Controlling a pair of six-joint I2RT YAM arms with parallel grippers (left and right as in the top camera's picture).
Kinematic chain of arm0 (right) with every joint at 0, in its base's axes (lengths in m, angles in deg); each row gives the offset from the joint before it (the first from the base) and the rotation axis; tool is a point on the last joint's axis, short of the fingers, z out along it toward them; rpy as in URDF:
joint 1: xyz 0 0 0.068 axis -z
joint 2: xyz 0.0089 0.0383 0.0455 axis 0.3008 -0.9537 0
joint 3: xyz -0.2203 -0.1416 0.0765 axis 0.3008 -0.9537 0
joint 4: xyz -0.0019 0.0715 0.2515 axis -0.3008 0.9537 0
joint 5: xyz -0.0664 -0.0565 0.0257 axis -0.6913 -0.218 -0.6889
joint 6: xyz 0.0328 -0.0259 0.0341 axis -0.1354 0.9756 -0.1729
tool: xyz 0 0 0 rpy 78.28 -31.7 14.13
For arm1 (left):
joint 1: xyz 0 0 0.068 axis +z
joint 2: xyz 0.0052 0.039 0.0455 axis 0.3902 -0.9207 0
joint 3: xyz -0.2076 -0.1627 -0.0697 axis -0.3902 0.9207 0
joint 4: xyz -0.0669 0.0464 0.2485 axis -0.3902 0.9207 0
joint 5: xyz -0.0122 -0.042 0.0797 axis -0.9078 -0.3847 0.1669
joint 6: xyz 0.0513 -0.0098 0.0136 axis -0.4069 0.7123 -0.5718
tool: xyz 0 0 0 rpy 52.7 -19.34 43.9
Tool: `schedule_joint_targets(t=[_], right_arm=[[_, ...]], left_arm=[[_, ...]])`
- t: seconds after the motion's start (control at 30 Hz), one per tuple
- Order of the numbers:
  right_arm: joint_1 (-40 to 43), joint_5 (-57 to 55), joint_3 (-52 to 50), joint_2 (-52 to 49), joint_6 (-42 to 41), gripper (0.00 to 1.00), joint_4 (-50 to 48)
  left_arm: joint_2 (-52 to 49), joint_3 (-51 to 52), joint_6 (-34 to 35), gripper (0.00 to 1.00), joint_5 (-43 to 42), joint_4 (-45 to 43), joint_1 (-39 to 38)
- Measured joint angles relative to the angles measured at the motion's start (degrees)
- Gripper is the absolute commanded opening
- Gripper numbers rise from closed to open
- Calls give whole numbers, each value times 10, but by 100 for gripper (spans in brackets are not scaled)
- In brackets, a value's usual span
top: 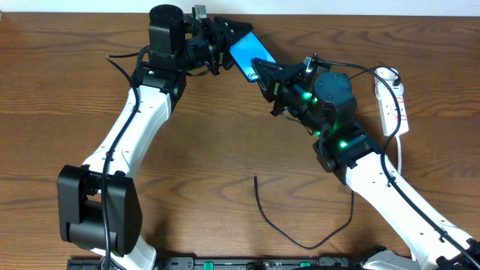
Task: Plug charger to phone and switch on socket
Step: 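Open the right gripper and withdraw it from the phone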
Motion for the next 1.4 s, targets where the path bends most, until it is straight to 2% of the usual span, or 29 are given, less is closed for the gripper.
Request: schedule_joint_targets(t=[0.27, 0.67, 0.7, 0.77, 0.87, 0.93, 1.0, 1.1, 1.2, 1.4], right_arm=[[-1, 0, 0, 0, 0, 1, 2], [-1, 0, 0, 0, -10, 1, 7], [-1, 0, 0, 0, -10, 4, 7], [-1, 0, 0, 0, -10, 17, 8], [0, -2, 0, 0, -10, 55, 6], [-1, -3, 0, 0, -10, 75, 4], [-1, -2, 0, 0, -9, 87, 5], [-2, -3, 1, 0, -8, 96, 5], [-2, -2, 1, 0, -8, 99, 4], [-2, -2, 1, 0, -6, 99, 4]], left_arm=[[0, 0, 2, 8, 0, -1, 0], [0, -1, 21, 7, 0, 0, 0], [0, -1, 21, 7, 0, 0, 0], [0, -1, 21, 7, -1, 0, 0], [0, -1, 14, 7, -1, 2, 0], [0, -1, 9, 7, 0, 2, 0], [0, -1, 7, 7, 0, 2, 0], [0, -1, 7, 7, 2, 2, 1], [0, -1, 5, 7, 2, 2, 4], [0, -1, 5, 7, 1, 2, 33]])
